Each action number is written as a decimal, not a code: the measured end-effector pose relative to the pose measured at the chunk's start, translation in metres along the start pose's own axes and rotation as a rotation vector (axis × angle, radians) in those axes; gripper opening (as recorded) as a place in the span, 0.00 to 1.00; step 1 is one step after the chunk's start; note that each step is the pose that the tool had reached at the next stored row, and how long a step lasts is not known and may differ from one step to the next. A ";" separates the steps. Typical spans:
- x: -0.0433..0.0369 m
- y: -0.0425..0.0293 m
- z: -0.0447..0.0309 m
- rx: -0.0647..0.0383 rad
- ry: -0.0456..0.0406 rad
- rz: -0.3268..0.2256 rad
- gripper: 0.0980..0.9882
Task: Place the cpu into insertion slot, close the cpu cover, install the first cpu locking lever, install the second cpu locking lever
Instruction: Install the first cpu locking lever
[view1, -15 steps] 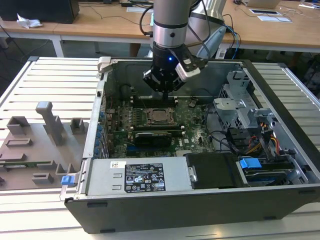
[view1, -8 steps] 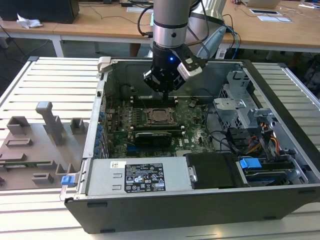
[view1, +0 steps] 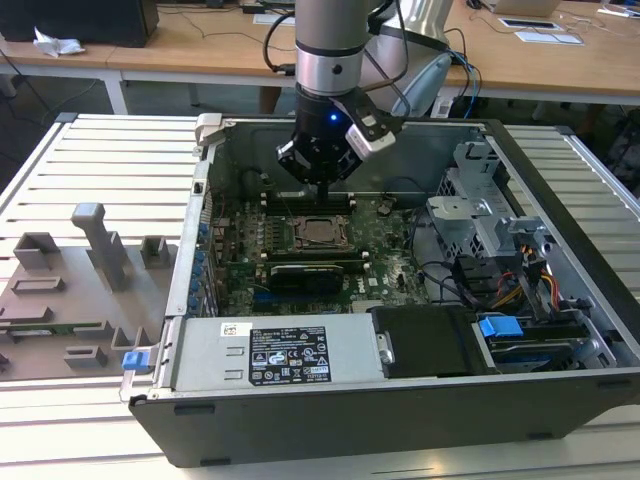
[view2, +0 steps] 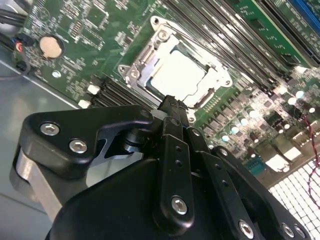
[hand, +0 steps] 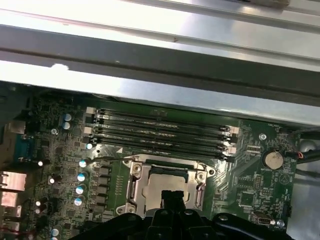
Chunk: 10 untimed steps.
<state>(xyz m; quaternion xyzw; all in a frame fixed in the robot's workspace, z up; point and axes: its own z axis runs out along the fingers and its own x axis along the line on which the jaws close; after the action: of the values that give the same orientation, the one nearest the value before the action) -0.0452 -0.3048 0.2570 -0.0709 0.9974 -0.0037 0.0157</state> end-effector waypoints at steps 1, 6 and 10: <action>0.0020 0.0003 -0.0001 0.000 0.0000 0.000 0.01; 0.0192 0.0028 -0.0006 0.000 -0.0001 0.000 0.01; 0.0355 0.0051 -0.0011 0.000 0.0000 0.000 0.01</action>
<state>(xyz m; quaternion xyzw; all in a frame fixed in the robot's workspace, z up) -0.0811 -0.3048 0.2569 -0.0709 0.9974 -0.0037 0.0157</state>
